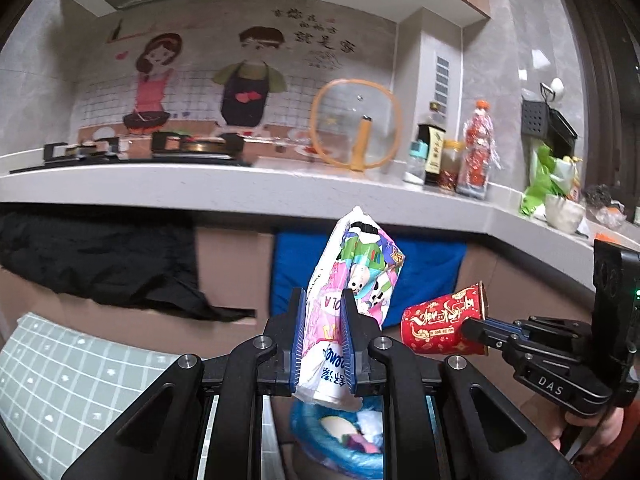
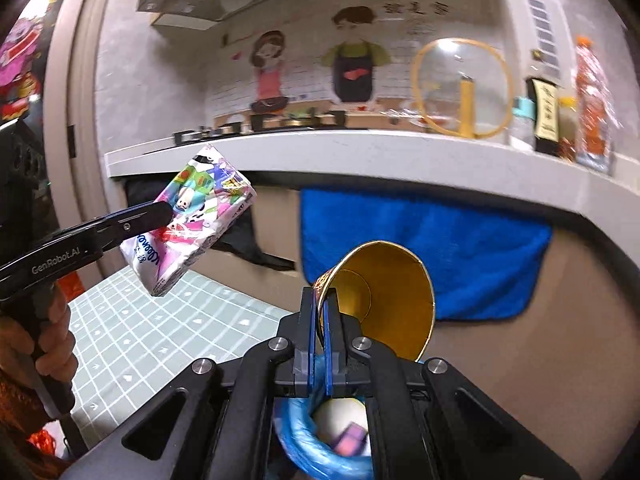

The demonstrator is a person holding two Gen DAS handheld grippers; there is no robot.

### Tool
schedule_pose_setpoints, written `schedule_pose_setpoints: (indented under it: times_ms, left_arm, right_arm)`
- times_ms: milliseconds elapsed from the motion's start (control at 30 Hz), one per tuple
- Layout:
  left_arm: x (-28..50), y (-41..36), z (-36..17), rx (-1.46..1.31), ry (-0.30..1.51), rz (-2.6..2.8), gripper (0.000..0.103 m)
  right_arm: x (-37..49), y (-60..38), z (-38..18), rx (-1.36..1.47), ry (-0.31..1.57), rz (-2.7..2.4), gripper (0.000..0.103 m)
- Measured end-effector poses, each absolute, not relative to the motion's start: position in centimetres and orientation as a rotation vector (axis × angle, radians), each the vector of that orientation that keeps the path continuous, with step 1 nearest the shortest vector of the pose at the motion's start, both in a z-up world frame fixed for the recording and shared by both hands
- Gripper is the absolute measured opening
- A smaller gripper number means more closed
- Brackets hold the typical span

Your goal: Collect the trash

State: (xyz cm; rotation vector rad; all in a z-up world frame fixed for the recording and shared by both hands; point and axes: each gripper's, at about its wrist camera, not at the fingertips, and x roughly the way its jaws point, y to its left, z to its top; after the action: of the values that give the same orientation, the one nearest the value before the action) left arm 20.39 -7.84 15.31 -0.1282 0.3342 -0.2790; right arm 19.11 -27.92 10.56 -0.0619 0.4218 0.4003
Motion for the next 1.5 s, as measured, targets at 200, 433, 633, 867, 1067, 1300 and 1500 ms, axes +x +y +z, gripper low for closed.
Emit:
schedule_pose_setpoints:
  times_ms: [200, 433, 633, 867, 1067, 1300, 1500]
  left_arm:
    - [23.4, -10.5, 10.9, -0.175, 0.472, -0.334, 0.017]
    - [28.0, -13.2, 3.7, -0.222, 0.682, -0.380, 0.017]
    - [29.8, -13.9, 0.6, -0.242, 0.755, -0.428, 0.018]
    - [30.4, -13.8, 0.3, -0.227, 0.773, -0.437, 0.024]
    - [28.7, -12.6, 2.7, -0.268, 0.675, -0.422, 0.025]
    - [18.7, -9.1, 6.8, -0.123, 0.517, -0.250, 0.025]
    - [7.6, -5.5, 6.8, -0.011, 0.470, -0.092, 0.025]
  right_arm:
    - [21.0, -30.6, 6.9, -0.034, 0.493, 0.343, 0.003]
    - [24.1, -32.9, 1.7, 0.043, 0.627, 0.325, 0.003]
    - [25.4, -32.6, -1.5, 0.068, 0.697, 0.335, 0.006]
    - [25.6, -32.9, -2.6, 0.061, 0.705, 0.276, 0.026]
    - [23.7, -32.2, -2.0, 0.044, 0.689, 0.243, 0.027]
    - [16.2, -30.6, 1.0, 0.043, 0.565, 0.167, 0.027]
    - [6.2, -26.0, 3.5, -0.001, 0.419, 0.164, 0.029]
